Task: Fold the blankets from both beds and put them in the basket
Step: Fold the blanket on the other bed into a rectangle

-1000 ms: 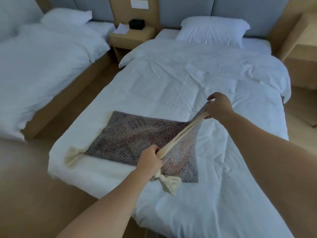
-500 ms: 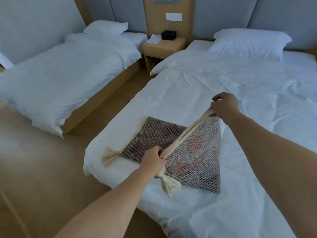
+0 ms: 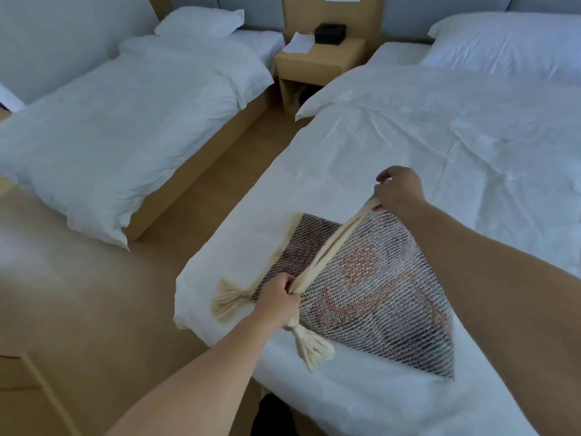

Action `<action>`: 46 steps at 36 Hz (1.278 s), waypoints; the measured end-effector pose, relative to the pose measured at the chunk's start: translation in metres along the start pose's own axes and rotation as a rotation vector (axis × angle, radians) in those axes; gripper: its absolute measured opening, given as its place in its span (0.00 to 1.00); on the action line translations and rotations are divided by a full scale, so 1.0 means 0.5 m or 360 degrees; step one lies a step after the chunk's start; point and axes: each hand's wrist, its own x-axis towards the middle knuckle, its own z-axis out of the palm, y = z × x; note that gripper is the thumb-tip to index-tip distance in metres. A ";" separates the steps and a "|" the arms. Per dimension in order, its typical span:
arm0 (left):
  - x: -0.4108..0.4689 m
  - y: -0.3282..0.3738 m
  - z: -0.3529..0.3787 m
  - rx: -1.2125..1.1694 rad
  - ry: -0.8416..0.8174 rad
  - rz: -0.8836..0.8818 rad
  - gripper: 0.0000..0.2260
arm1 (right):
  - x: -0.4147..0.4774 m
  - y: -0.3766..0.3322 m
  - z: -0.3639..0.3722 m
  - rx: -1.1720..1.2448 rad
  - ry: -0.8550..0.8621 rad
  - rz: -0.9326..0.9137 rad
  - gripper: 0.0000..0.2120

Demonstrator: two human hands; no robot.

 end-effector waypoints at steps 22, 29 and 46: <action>0.457 -0.349 0.034 -0.0267 -0.0546 -0.0633 0.15 | 0.371 0.177 0.581 -0.0412 -0.0037 0.0490 0.09; 0.475 -0.360 0.023 -0.0032 -0.0269 -0.0294 0.13 | 0.356 0.198 0.613 -0.0496 -0.0245 0.0374 0.20; 0.419 -0.247 0.226 0.1286 -0.0562 0.0769 0.31 | 0.198 0.515 0.369 -0.1746 -0.0347 -0.0139 0.36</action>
